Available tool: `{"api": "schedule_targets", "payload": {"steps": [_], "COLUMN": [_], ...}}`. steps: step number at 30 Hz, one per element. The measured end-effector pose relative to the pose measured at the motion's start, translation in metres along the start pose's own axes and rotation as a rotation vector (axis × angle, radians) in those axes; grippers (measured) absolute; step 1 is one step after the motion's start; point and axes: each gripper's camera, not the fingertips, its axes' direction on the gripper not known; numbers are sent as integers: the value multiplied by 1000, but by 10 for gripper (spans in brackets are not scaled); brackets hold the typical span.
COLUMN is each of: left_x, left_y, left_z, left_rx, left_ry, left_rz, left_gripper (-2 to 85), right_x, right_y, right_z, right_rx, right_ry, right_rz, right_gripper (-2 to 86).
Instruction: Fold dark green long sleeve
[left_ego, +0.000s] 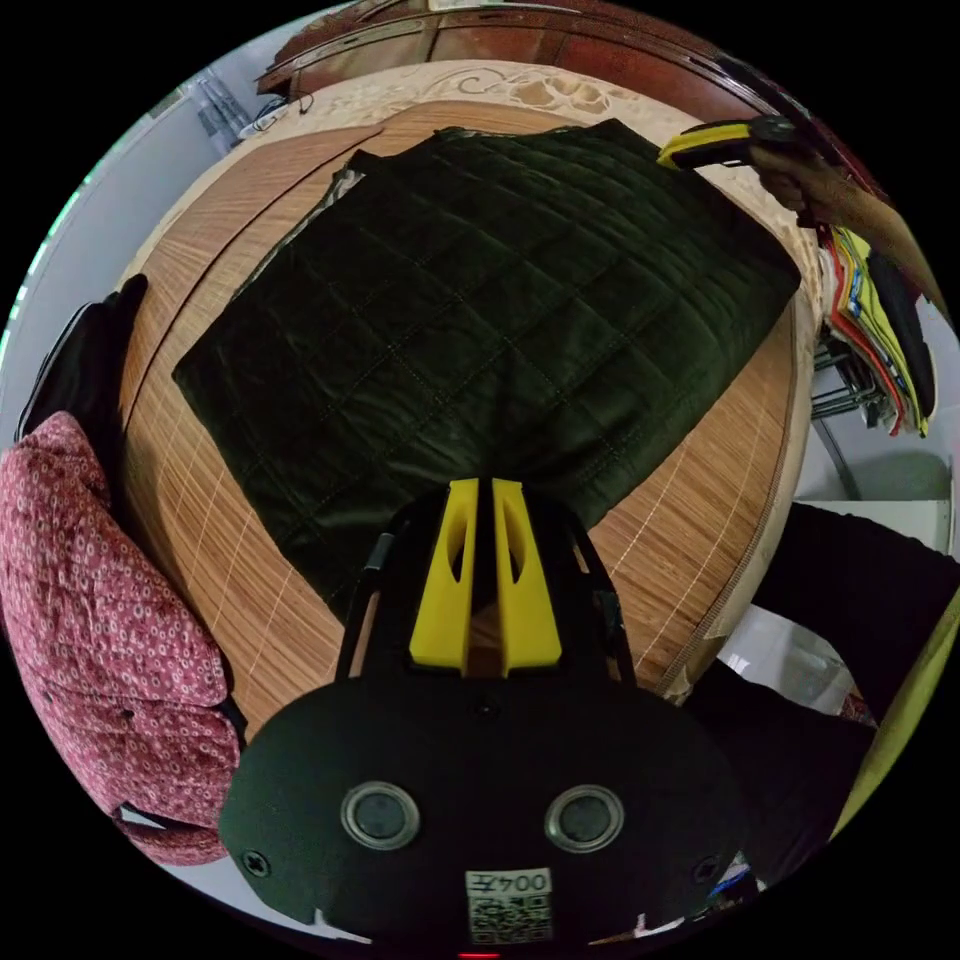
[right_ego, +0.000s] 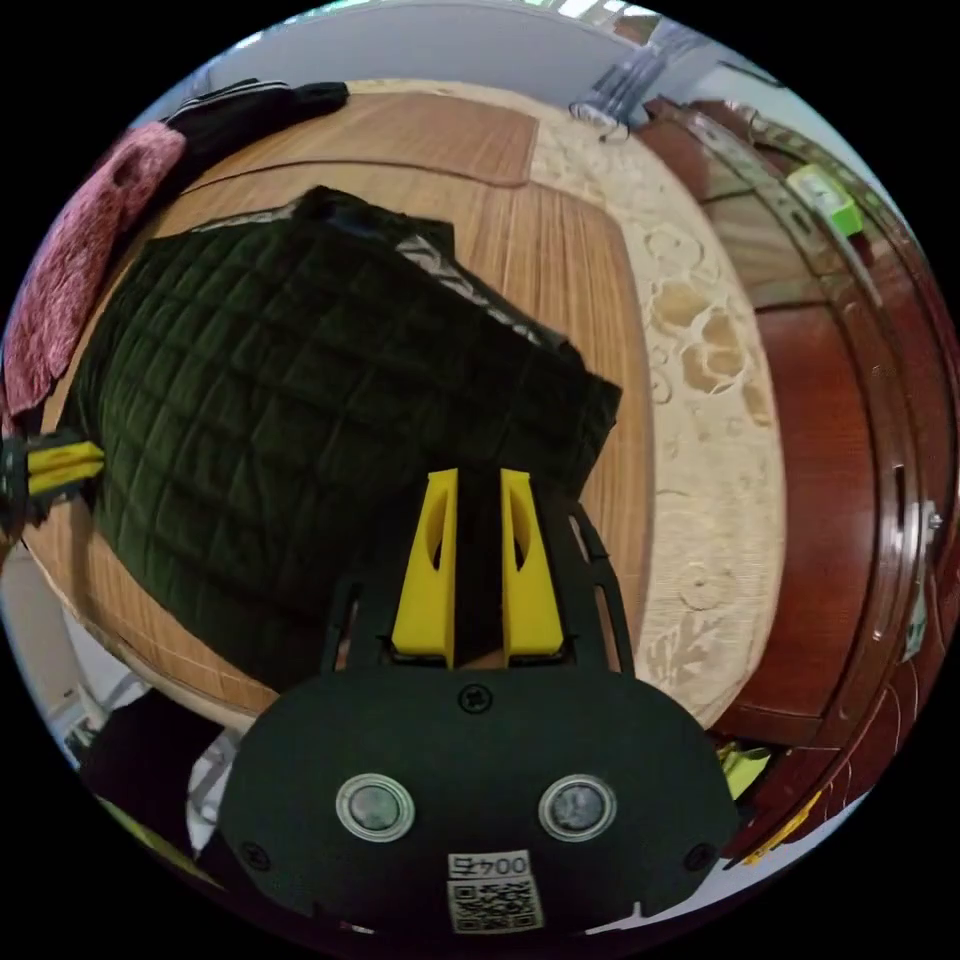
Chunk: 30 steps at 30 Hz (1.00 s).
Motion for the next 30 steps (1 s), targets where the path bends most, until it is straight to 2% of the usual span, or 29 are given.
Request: {"api": "schedule_targets", "payload": {"steps": [5, 9, 13, 18, 25, 30], "left_x": [4, -7, -35, -66, -66, -62], "left_y": [15, 27, 57, 104, 180, 164], "left_z": [5, 3, -26, -33, -14, -1], "left_rx": [2, -23, 191, 247, 80, 66], "left_ry": [9, 71, 148, 132, 115, 108], "left_rz": [-37, -137, -360, -448, -275, -109], "left_gripper": [28, 25, 27, 58, 109, 119], "right_x": [30, 29, 2, -30, -58, -73], "right_y": [3, 26, 50, 71, 122, 123], "right_z": [10, -18, -34, -39, -35, -15], "right_rx": [-8, 104, 173, 225, 209, 138], "right_ry": [-191, -247, -339, -444, -554, -501], "right_rz": [82, 86, 37, 2, -38, 3], "right_gripper": [81, 81, 95, 98, 105, 107]}}
